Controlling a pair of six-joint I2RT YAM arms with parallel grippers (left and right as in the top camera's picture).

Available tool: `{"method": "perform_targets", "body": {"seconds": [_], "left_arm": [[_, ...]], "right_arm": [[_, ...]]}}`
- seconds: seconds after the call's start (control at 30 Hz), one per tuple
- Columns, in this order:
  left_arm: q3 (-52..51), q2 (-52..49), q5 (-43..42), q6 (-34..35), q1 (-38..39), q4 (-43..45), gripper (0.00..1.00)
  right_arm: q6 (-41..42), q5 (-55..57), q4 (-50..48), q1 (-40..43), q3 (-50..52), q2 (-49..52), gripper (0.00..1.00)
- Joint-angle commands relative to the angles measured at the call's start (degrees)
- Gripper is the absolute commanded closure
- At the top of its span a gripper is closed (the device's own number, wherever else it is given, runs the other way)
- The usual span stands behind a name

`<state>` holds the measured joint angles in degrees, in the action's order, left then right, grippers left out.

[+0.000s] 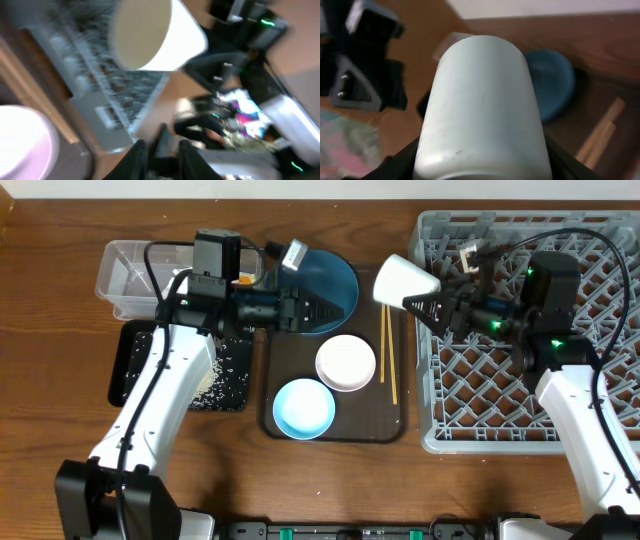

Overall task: Sort waste into correct bins and load items into the dishwasher rack
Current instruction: 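Place the white cup into the dish rack with right gripper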

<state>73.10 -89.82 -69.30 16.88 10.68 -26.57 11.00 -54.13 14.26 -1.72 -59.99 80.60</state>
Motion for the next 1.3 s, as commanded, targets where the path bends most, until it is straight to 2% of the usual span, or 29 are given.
{"method": "perform_targets", "body": {"seconds": [0.0, 0.17, 0.3, 0.43, 0.7, 0.97, 1.27], "left_arm": [[-0.13, 0.20, 19.06, -0.28, 0.48, -3.06, 0.71], [-0.13, 0.17, 38.60, -0.28, 2.71, -9.20, 0.67], [-0.13, 0.17, 49.35, -0.28, 5.05, -11.82, 0.67], [-0.31, 0.09, 54.53, -0.28, 7.06, -12.22, 0.67], [-1.42, -0.13, 58.47, -0.35, 8.70, -12.44, 0.63], [-1.70, -0.15, 58.47, -0.72, 8.70, -12.96, 0.62], [-1.75, -0.15, 58.47, -0.72, 8.70, -13.77, 0.62]], "right_arm": [[0.31, 11.06, 5.60, 0.20, -3.06, -1.81, 0.51], [-2.14, 23.52, 23.82, -0.39, -12.90, -2.12, 0.51], [-2.73, 36.72, 38.88, -2.64, -22.95, -2.10, 0.53], [-2.27, 44.17, 50.07, -4.55, -29.03, -2.05, 0.56], [-2.25, 47.45, 66.71, -5.14, -29.14, -0.02, 0.56], [-2.27, 48.78, 72.26, -5.14, -29.00, 4.39, 0.56], [-2.27, 50.47, 69.55, -5.88, -23.17, 8.81, 0.56]]}}
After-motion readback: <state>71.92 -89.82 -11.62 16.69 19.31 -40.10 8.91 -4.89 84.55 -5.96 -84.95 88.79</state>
